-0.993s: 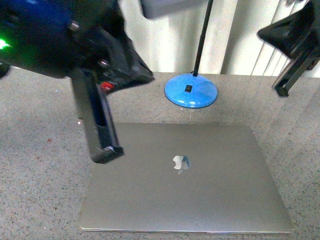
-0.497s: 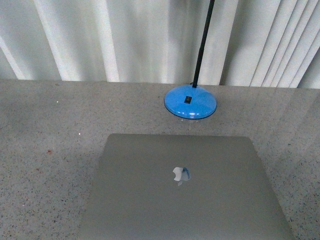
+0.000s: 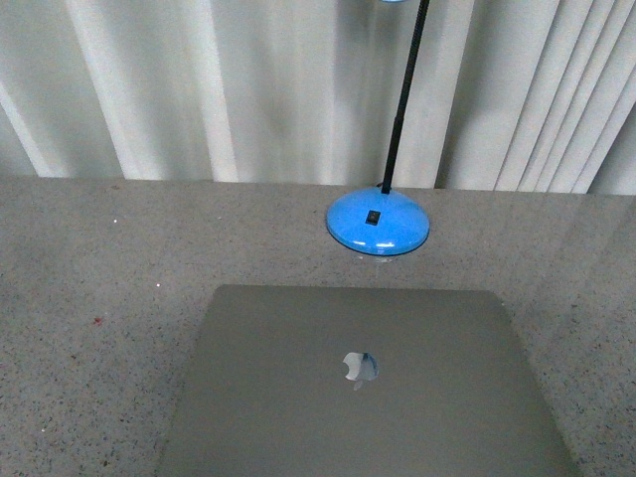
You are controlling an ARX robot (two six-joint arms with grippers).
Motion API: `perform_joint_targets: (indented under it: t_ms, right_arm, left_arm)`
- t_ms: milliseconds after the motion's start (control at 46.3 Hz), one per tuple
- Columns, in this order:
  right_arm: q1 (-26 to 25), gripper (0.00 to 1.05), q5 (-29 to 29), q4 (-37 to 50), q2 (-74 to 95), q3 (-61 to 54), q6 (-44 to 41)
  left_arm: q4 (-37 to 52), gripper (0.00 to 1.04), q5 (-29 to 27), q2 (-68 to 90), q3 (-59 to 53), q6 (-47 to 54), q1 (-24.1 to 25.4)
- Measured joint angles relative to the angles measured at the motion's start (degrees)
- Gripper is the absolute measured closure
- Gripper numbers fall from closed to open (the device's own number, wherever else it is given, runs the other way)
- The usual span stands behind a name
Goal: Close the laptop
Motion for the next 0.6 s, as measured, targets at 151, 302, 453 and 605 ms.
perform_joint_targets:
  t_ms: [151, 302, 453, 605]
  right_arm:
    - [-3.9, 1.02, -4.2, -0.7, -4.5, -3.8, 0.2]
    - [-4.3, 1.02, -4.3, -2.3, -8.6, -6.5, 0.3]
    - [-4.3, 1.02, -4.4, -5.2, -13.9, -9.0, 0.3]
    - [-4.3, 1.02, -4.4, -8.4, -18.8, -10.6, 0.3]
  left_arm:
    - [0.3, 1.01, 0.0, -4.6, -4.5, -0.5, 0.0]
    - [-0.4, 1.01, 0.0, -8.4, -7.5, -0.8, 0.0]
    - [-2.5, 1.01, 0.0, -13.2, -10.3, -0.9, 0.0]
    - [-5.3, 1.01, 0.0, -18.0, -12.2, -0.9, 0.0]
